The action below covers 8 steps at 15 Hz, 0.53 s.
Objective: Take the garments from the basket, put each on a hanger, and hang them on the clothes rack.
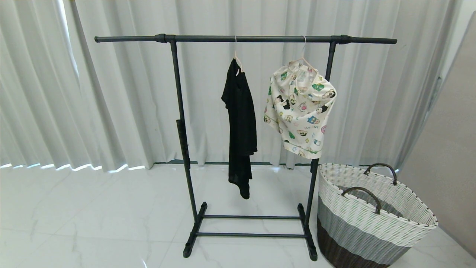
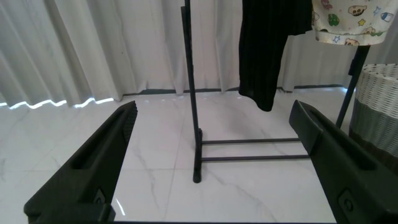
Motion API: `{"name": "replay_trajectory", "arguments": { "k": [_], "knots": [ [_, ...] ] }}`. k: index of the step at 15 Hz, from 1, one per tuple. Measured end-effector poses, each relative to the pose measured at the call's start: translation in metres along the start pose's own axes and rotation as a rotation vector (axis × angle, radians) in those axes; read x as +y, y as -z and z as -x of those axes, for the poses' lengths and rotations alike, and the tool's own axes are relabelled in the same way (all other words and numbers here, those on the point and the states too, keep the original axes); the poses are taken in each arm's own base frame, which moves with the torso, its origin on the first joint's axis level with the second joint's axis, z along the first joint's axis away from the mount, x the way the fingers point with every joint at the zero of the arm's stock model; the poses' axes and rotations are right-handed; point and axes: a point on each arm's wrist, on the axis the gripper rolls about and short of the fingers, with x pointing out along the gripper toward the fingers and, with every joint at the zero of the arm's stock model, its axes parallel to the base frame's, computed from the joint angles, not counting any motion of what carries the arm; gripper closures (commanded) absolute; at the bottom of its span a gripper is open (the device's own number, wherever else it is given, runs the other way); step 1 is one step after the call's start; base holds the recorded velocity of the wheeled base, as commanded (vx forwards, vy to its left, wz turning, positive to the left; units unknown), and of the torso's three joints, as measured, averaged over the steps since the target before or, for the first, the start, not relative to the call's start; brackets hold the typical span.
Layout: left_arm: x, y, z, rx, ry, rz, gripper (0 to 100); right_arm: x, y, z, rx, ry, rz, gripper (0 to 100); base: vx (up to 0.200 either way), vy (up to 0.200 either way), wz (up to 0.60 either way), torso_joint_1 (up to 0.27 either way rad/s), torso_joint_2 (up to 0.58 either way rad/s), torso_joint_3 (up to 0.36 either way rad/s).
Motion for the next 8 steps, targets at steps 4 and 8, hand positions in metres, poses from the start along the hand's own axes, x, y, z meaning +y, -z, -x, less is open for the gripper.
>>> {"name": "replay_trajectory", "arguments": {
  "k": [4,8],
  "knots": [
    [0.0,0.0,0.0,0.0,0.0,0.0,0,0.0,0.0001,0.0001,-0.001,-0.001,-0.002,0,0.0,0.0,0.0,0.0,0.0,0.0],
    [0.0,0.0,0.0,0.0,0.0,0.0,0,0.0,0.0002,0.0001,-0.001,-0.001,-0.002,0,0.0,0.0,0.0,0.0,0.0,0.0]
  ]
}}
